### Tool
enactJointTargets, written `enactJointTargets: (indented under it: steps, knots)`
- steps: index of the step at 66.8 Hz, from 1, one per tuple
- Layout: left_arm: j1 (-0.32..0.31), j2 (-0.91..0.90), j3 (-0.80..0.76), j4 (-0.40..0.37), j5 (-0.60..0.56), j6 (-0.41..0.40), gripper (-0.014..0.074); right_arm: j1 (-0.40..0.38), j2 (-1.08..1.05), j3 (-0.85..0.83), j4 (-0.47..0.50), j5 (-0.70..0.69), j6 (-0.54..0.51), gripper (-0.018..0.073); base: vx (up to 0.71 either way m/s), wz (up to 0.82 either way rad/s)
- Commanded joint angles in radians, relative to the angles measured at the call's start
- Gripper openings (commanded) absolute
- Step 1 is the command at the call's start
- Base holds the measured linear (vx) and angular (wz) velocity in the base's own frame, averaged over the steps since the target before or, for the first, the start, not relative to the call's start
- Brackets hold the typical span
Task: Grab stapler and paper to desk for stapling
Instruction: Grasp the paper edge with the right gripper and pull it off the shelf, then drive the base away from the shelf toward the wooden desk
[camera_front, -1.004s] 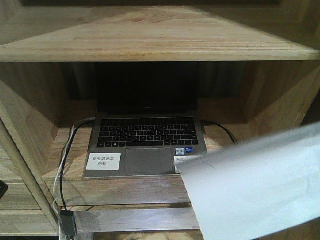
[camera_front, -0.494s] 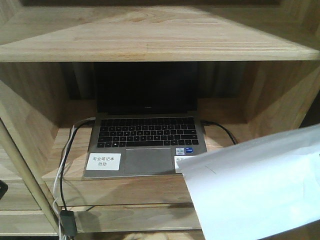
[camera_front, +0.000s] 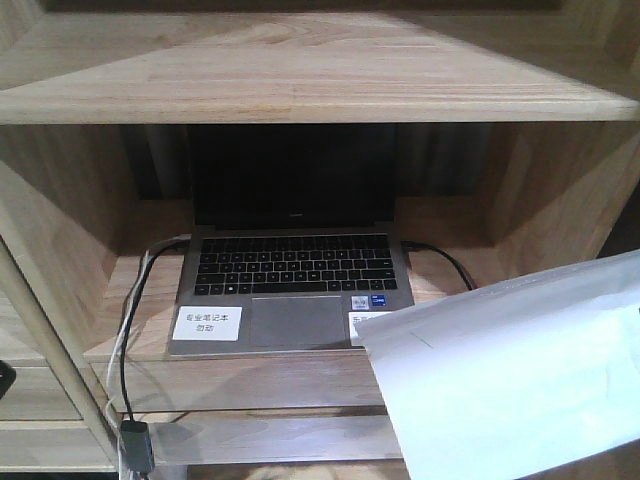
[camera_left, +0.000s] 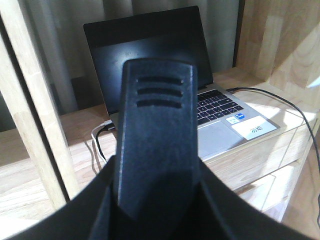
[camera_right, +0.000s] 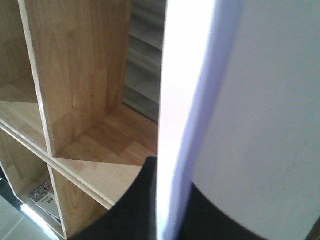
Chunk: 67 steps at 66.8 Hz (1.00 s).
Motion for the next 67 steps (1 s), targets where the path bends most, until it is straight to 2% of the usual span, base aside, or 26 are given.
enactJointTargets:
  steps: [1,37,67]
  knots:
    - [-0.002,0.012,-0.031,-0.012,-0.12,-0.003,-0.0007,0.001,0.004,-0.029,0.01,-0.059,-0.003,-0.0006,0.0,0.0]
    - [-0.002,0.012,-0.031,-0.012,-0.12,-0.003,-0.0007,0.001,0.004,-0.029,0.01,-0.059,-0.003,-0.0005,-0.01,0.01]
    - [-0.002,0.012,-0.031,-0.012,-0.12,-0.003,-0.0007,0.001,0.004,-0.029,0.01,-0.059,-0.003,-0.0005,-0.15,0.06]
